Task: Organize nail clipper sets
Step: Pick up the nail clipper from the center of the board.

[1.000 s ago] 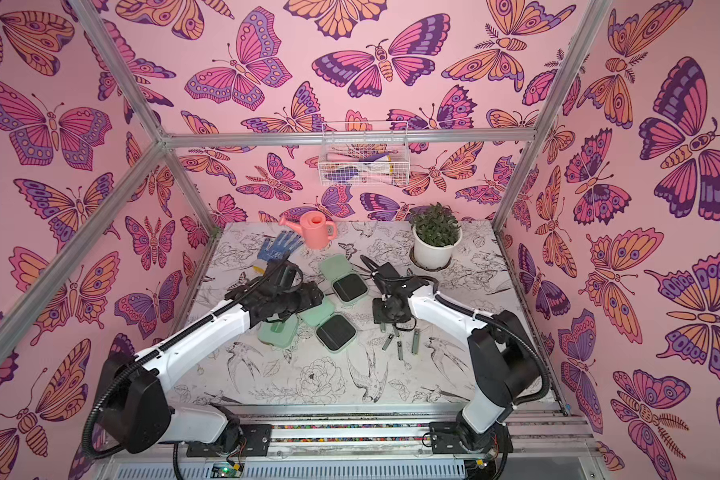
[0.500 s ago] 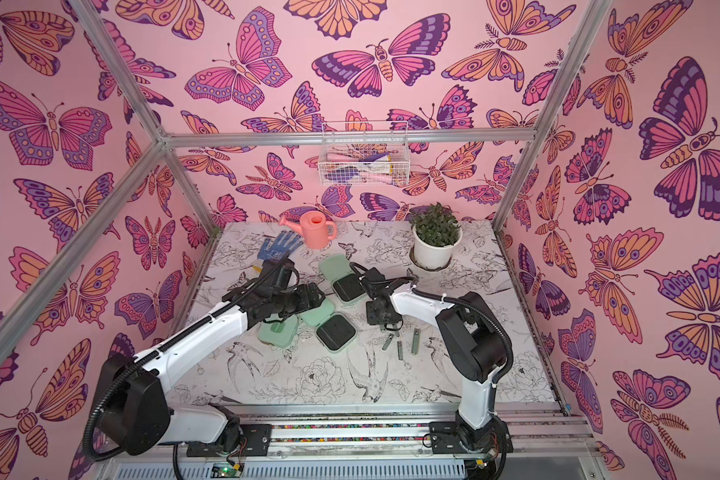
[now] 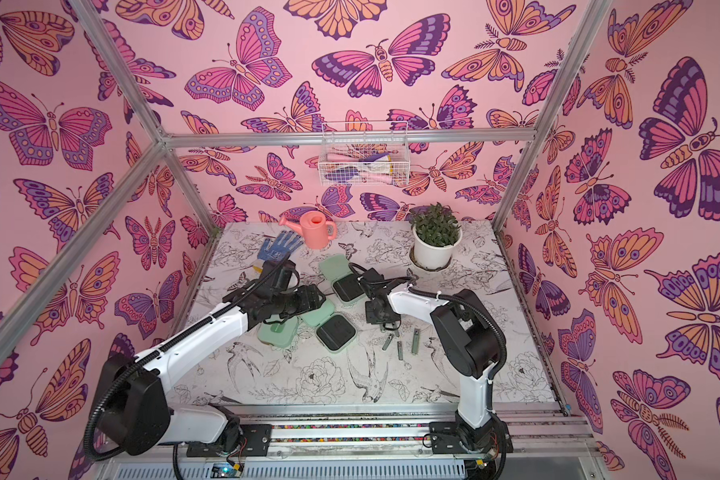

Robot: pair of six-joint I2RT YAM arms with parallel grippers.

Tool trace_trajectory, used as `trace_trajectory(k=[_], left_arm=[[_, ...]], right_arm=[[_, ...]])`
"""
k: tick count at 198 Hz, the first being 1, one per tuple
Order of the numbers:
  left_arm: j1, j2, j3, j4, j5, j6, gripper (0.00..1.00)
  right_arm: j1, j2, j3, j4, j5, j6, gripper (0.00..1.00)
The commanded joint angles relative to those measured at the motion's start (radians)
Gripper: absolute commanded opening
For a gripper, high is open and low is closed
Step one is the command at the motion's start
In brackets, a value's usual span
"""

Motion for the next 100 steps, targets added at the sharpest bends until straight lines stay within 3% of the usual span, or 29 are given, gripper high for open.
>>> trace_trajectory(k=[1, 100], left_arm=[[0.006, -0.016, -0.016, 0.014, 0.01, 0.008, 0.78], [0.008, -0.013, -0.024, 0.021, 0.025, 0.006, 0.77]], right_arm=[[0.007, 0.007, 0.005, 0.005, 0.015, 0.005, 0.28], [0.003, -0.023, -0.025, 0.017, -0.003, 0.002, 0.15]])
